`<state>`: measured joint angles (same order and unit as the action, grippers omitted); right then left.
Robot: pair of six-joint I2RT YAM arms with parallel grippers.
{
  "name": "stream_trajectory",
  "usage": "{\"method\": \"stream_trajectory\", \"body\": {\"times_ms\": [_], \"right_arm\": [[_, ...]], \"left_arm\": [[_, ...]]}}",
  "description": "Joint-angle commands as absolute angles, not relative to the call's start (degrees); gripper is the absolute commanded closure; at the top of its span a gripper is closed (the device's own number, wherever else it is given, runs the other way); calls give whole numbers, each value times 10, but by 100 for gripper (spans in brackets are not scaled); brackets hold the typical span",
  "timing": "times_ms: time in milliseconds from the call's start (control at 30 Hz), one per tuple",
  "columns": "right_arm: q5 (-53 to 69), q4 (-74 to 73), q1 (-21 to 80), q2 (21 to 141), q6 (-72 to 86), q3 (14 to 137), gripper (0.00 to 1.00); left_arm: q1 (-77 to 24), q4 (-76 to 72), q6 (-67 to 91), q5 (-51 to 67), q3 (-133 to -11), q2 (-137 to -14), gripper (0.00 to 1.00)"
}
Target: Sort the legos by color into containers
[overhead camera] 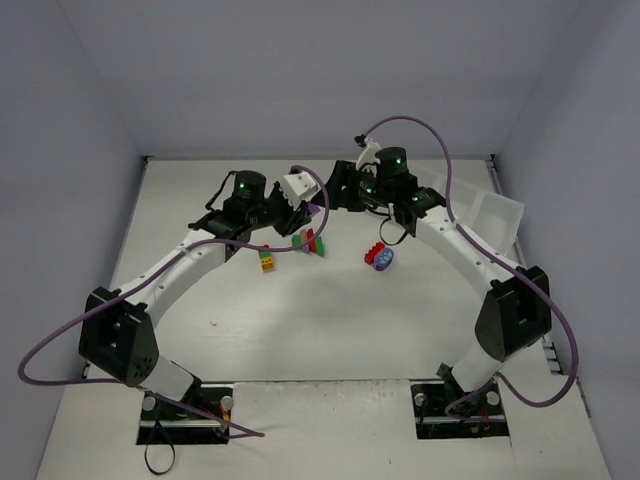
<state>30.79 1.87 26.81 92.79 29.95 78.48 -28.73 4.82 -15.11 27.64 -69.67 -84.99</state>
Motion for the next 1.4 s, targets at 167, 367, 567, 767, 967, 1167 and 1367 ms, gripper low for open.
{"method": "stream_trajectory", "body": {"times_ms": [167, 367, 567, 767, 967, 1167, 1367], "right_arm": [[331, 68, 276, 929, 300, 798, 42], [337, 69, 281, 931, 293, 788, 46], [343, 68, 282, 933, 288, 775, 60], [331, 66, 282, 926, 275, 768, 99], [251, 42, 268, 906, 244, 767, 100], [25, -8, 204, 880, 238, 747, 100], [-186, -49, 97, 867, 280, 716, 99]], "left_arm": [[-308, -21, -154, 300, -734, -843, 97], [-312, -28, -149, 300, -740, -846, 97], [-317, -32, -149, 295, -738, -843, 97], [-319, -30, -148, 284, -730, -841, 96], [-317, -29, -116, 217, -717, -841, 19], [-303, -1, -22, 76, -715, -846, 16], [-267, 71, 79, 14, -712, -841, 14]]}}
